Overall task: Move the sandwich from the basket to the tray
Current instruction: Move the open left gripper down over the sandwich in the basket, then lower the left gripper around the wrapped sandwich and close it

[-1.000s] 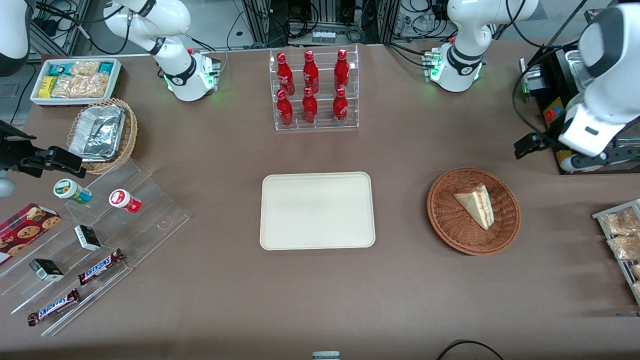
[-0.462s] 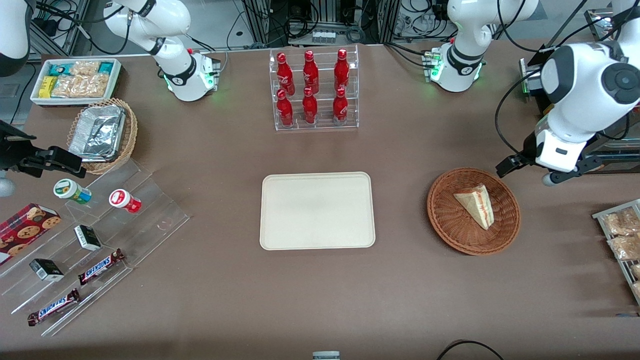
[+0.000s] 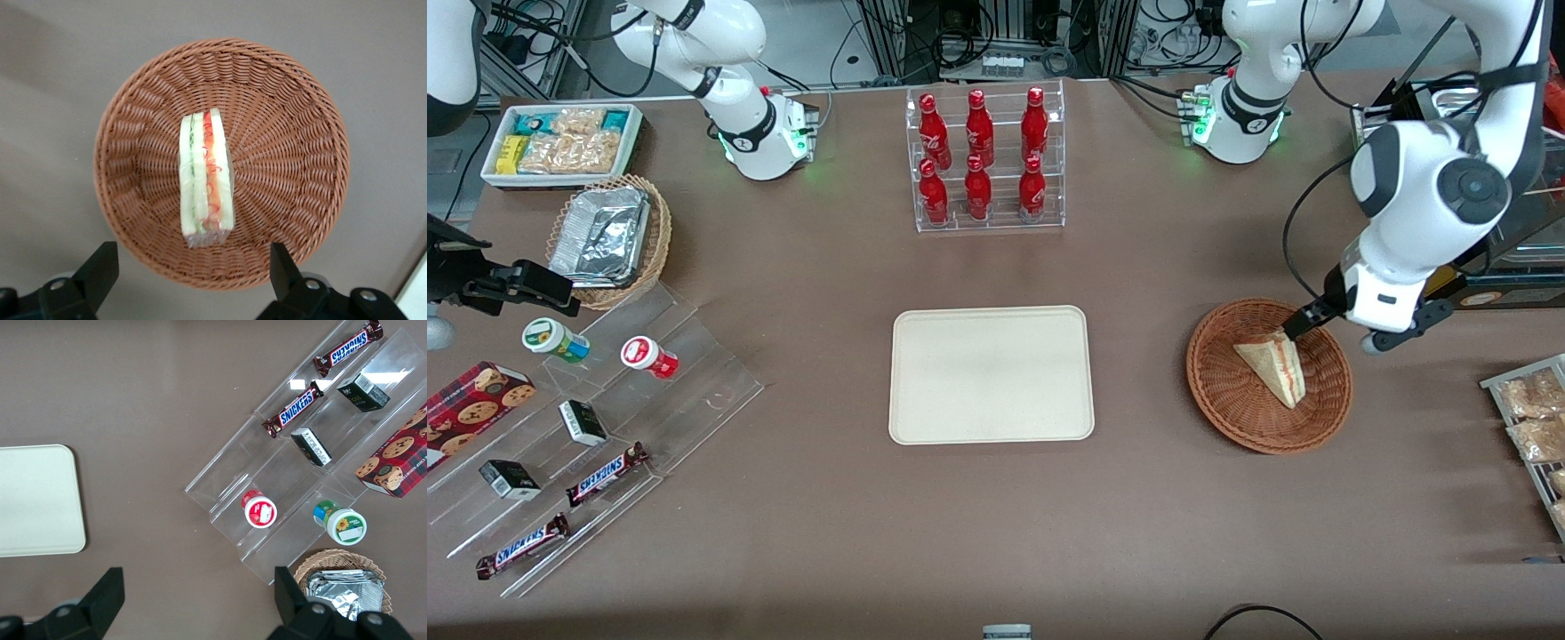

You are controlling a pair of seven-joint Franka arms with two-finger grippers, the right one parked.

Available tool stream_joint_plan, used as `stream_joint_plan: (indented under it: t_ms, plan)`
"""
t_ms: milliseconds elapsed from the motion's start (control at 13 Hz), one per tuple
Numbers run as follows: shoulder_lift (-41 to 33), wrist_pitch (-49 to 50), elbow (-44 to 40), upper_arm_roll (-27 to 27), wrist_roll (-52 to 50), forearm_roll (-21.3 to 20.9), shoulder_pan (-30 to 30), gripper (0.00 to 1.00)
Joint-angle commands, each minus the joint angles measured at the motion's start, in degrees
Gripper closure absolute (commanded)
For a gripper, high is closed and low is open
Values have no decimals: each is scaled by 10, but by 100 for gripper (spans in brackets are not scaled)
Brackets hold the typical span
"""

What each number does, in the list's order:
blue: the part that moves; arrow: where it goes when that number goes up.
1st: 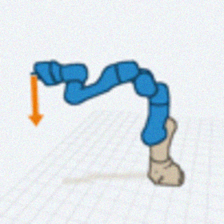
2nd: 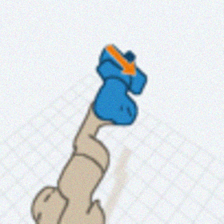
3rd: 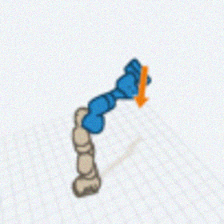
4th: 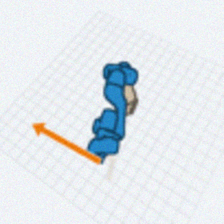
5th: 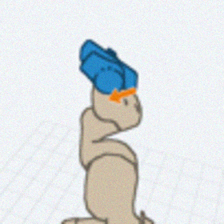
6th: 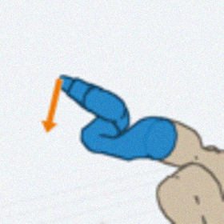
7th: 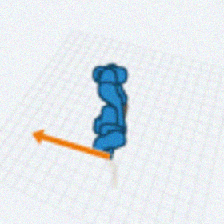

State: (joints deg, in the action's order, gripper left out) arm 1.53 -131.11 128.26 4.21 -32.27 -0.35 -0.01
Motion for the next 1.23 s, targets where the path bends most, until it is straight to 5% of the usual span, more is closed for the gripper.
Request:
stream_joint_plan:
  t_ms: [0,692,769,923,1000,1077,1154]
  plan:
    - [39,-36,-2,0,-19,-6,12,0]
    - [112,-63,-4,-2,-18,-7,12,2]
    - [116,-65,-4,-3,-18,-6,12,12]
    - [119,-65,-5,-3,-18,-6,11,53]
    - [119,-65,-5,-4,-18,-6,10,85]
    - [119,-66,-6,-4,-17,-7,10,100]
    - [121,-66,-7,-5,-17,-7,10,100]
